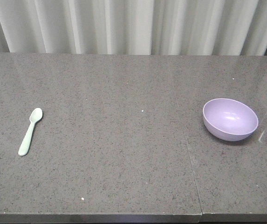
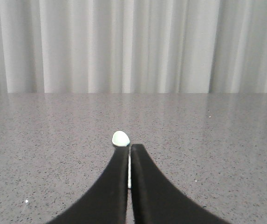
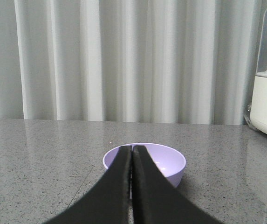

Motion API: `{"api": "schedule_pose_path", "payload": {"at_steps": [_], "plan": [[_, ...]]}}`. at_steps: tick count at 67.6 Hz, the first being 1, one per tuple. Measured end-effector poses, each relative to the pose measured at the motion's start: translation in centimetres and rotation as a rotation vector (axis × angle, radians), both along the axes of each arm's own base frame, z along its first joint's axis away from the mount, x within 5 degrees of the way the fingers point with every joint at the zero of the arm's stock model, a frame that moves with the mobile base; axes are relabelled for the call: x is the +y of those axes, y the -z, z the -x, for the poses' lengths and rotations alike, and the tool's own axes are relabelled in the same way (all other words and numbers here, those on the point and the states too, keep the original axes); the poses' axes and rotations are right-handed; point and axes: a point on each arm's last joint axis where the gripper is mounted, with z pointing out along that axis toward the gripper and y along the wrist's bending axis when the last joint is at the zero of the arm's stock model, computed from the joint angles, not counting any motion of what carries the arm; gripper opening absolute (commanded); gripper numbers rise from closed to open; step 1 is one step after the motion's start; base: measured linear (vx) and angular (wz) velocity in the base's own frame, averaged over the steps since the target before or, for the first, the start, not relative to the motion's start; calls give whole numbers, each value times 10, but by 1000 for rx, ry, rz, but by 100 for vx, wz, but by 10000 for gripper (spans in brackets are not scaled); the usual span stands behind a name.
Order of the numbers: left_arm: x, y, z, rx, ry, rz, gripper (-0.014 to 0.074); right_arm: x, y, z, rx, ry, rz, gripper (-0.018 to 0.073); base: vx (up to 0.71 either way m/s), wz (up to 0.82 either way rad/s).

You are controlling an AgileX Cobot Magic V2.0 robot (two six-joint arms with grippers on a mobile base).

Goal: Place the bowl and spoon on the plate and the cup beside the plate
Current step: 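Lower the left gripper above the white spoon handle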

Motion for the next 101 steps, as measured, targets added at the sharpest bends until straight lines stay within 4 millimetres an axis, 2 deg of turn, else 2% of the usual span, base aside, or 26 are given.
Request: {"api": "schedule_pose_path", "payload": {"at_steps": [43, 54, 61, 69, 77, 90, 101], "plan": [[0, 0, 0, -2, 0, 0, -6, 0, -2, 0, -29, 0, -3, -11, 0, 0], [0, -6, 1, -16, 0, 18, -6, 0, -4, 1, -38, -1, -4, -11, 0, 0], [1, -26, 5, -43, -2, 56, -6, 0, -17, 3, -1, 1, 0, -11, 0, 0], [2, -60, 13, -79, -6, 86, -6, -1, -50, 10, 22, 8, 20, -11, 0, 0], [3, -99, 13, 8, -24, 97, -6, -3, -83, 8, 118, 30, 75, -11, 0, 0], [4, -165, -10, 249, -63, 88, -6, -5, -130, -9, 332, 59, 119, -11, 0, 0], [3, -194, -37, 486, -85, 22, -6, -5, -158, -29, 542, 74, 130, -11, 0, 0]]}}
